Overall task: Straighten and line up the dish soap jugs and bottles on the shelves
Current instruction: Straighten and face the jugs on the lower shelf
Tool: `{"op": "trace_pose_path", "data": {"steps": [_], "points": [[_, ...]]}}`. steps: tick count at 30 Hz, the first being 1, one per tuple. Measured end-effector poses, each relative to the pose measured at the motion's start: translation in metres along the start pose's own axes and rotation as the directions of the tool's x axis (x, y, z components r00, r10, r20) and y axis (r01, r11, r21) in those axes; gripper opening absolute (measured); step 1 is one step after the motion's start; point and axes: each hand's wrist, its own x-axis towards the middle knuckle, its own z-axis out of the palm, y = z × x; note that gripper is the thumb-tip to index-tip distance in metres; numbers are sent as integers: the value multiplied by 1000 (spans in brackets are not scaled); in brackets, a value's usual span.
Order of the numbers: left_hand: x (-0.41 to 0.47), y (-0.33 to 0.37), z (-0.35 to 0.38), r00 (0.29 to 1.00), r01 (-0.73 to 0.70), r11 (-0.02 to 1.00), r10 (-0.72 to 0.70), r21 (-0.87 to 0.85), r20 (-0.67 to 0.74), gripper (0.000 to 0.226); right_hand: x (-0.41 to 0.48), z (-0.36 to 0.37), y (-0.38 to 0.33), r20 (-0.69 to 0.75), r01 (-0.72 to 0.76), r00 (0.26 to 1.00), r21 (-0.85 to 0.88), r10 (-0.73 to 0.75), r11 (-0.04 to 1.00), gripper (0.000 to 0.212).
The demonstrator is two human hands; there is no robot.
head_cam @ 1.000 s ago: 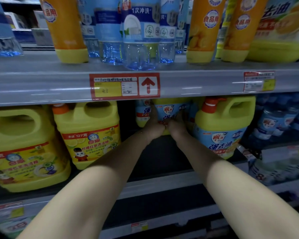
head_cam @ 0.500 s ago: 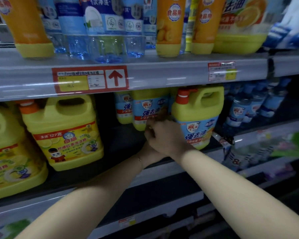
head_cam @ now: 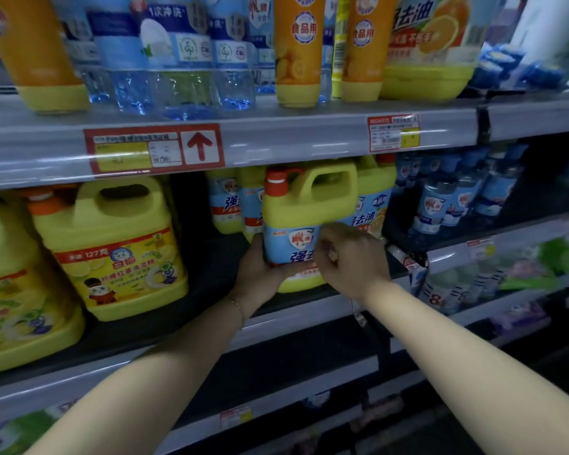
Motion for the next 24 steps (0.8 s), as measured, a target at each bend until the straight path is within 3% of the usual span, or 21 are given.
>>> {"op": "trace_pose_path", "data": {"steps": [2, 5, 8, 16, 20, 22, 24], "points": [[3, -6, -16, 999, -29, 999, 28, -17, -31, 73, -3, 10, -4, 2, -70, 998, 33, 70, 997, 27], [11, -12, -33, 997, -44, 999, 45, 16, -62, 78, -2, 28, -13, 113, -229, 970, 127, 216, 965, 64], [21, -10, -39, 997, -42, 998, 45, 44, -68, 78, 1, 43, -20, 181, -260, 956, 156, 231, 953, 87], [41, 3, -25, 998, -55, 997, 53, 61, 35, 80, 16, 64, -25, 221, -317, 930, 79, 293, 945, 100], [48, -4, -44, 987, 109, 993, -102, -48, 123, 77, 19, 66, -29, 76, -219, 971, -77, 225, 973, 94], [57, -9, -54, 981, 176, 954, -192, -245, -43, 75, 21, 70, -28, 18, -106, 994, -105, 108, 989, 89], [68, -9, -60, 948, 165, 938, -236, -305, -212, 65, 24, 74, -28, 22, 47, 999, -131, -44, 990, 85]]}}
